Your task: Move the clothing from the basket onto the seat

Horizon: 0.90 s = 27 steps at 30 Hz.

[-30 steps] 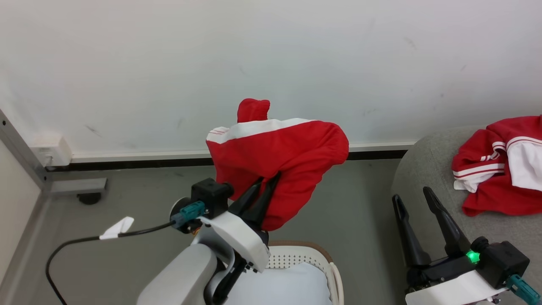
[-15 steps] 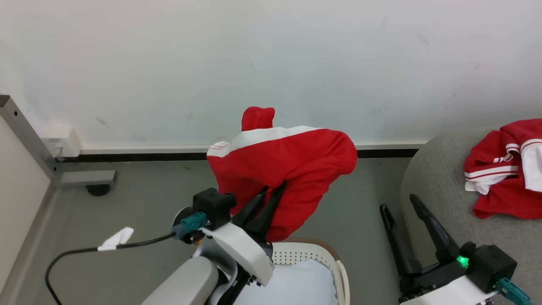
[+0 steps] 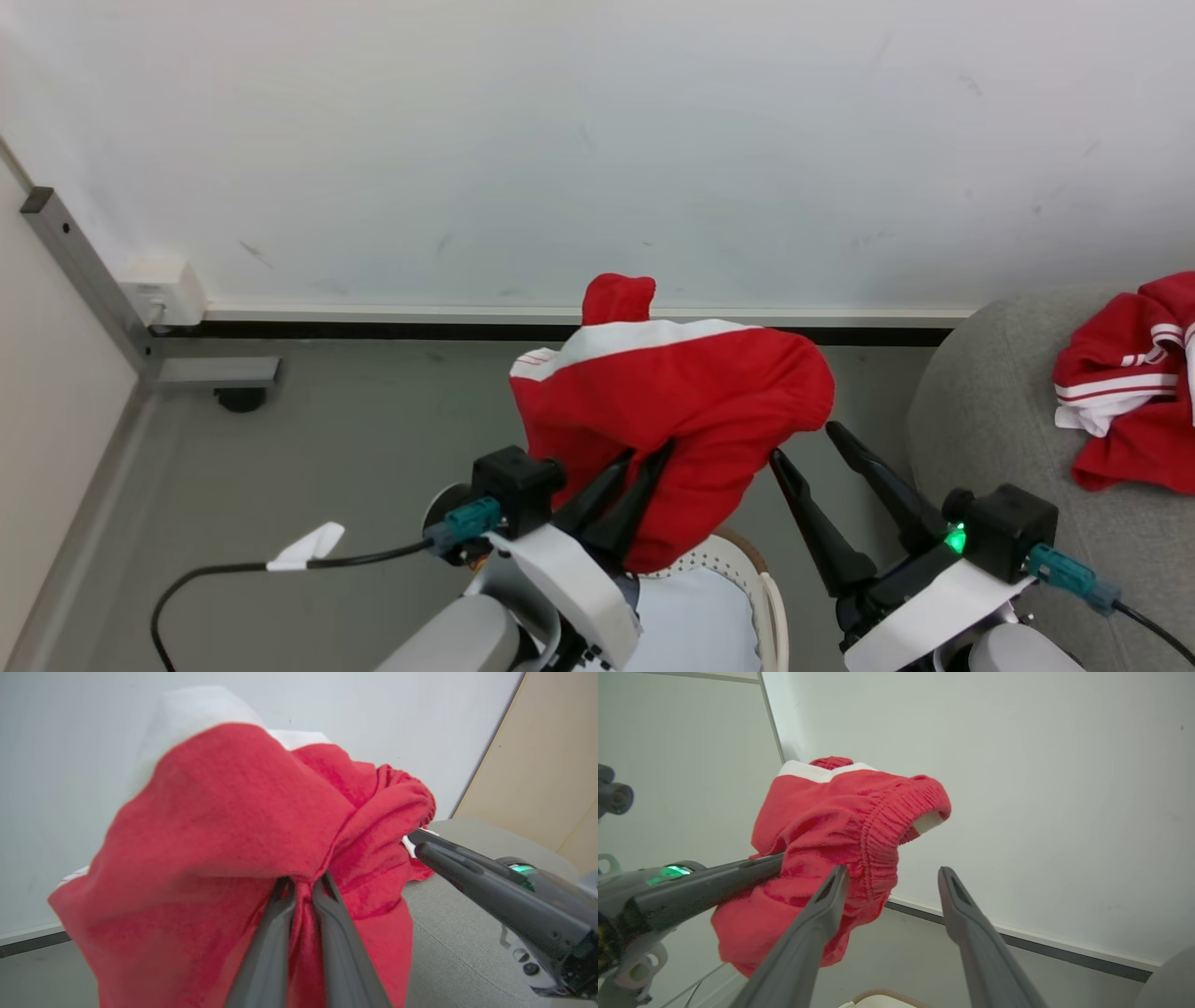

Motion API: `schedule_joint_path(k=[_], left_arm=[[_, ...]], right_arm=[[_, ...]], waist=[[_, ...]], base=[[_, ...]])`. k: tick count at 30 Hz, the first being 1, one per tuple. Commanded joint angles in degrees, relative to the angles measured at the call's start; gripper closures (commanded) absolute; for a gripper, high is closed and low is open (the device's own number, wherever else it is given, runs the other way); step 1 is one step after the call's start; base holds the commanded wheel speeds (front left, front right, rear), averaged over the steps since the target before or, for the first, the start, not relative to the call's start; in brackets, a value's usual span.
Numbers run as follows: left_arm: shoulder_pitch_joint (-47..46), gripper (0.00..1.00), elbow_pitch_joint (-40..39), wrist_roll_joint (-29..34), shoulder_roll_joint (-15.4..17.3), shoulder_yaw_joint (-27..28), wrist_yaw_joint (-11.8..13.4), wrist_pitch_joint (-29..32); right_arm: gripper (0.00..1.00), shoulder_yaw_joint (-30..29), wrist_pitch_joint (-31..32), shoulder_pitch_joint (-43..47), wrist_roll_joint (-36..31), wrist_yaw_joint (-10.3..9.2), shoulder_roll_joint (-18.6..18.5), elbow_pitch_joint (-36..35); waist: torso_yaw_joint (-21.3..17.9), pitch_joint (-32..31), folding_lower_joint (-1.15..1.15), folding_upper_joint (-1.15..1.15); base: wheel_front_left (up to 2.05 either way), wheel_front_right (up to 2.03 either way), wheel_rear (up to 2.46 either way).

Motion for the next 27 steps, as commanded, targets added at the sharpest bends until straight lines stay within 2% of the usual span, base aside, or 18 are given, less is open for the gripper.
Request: schedule_joint_path(k=[1, 9, 17, 18, 19, 20, 21, 27], left_arm=[[0.8, 1.00, 0.3, 0.0, -0.1, -0.2, -0.3, -0.3], [1.5, 1.00, 2.1, 0.0, -1.4, -2.1, -1.2, -0.7], [1.6, 1.00, 3.4, -0.4, -2.4, -3.2, -1.6, -1.3], [1.6, 1.00, 3.5, -0.5, -2.4, -3.2, -1.6, -1.4], [1.5, 1.00, 3.6, -0.6, -2.4, -3.3, -1.6, -1.4], [1.5, 1.00, 3.7, -0.7, -2.5, -3.3, -1.7, -1.5], [1.5, 1.00, 3.8, -0.8, -2.5, -3.3, -1.6, -1.5], [1.7, 1.00, 4.0, -1.1, -2.3, -3.3, -1.3, -1.6]], right_arm=[[0.00, 1.1, 0.4, -1.1, 1.8, -0.13, -0.8, 0.3], [0.00, 10.4, 1.4, -6.8, 11.9, -0.13, -5.0, 0.7], [0.00, 17.1, 0.2, -11.3, 16.9, -0.13, -5.8, 3.9], [0.16, 17.9, 0.0, -11.8, 17.4, -0.13, -5.7, 4.2], [0.55, 18.6, -0.1, -12.3, 17.9, -0.13, -5.7, 4.7], [0.85, 19.1, -0.3, -12.7, 18.4, -0.13, -5.7, 5.1], [1.00, 19.7, -0.6, -13.2, 18.9, -0.13, -5.7, 5.5], [1.00, 21.8, -1.6, -14.7, 21.0, -0.13, -5.7, 7.1]], waist=[[0.4, 0.0, 0.00, 0.00], [2.2, -0.1, 0.00, 0.00], [3.1, -0.3, 0.00, 0.00], [3.2, -0.3, 0.00, 0.00], [3.2, -0.3, 0.00, 0.00], [3.3, -0.3, 0.00, 0.00], [3.3, -0.4, 0.00, 0.00], [3.1, -0.5, 0.00, 0.00]], base=[[0.00, 0.00, 0.00], [0.00, 0.00, 0.00], [0.00, 0.00, 0.00], [0.00, 0.00, 0.00], [0.00, 0.00, 0.00], [0.00, 0.00, 0.00], [0.00, 0.00, 0.00], [0.00, 0.00, 0.00]])
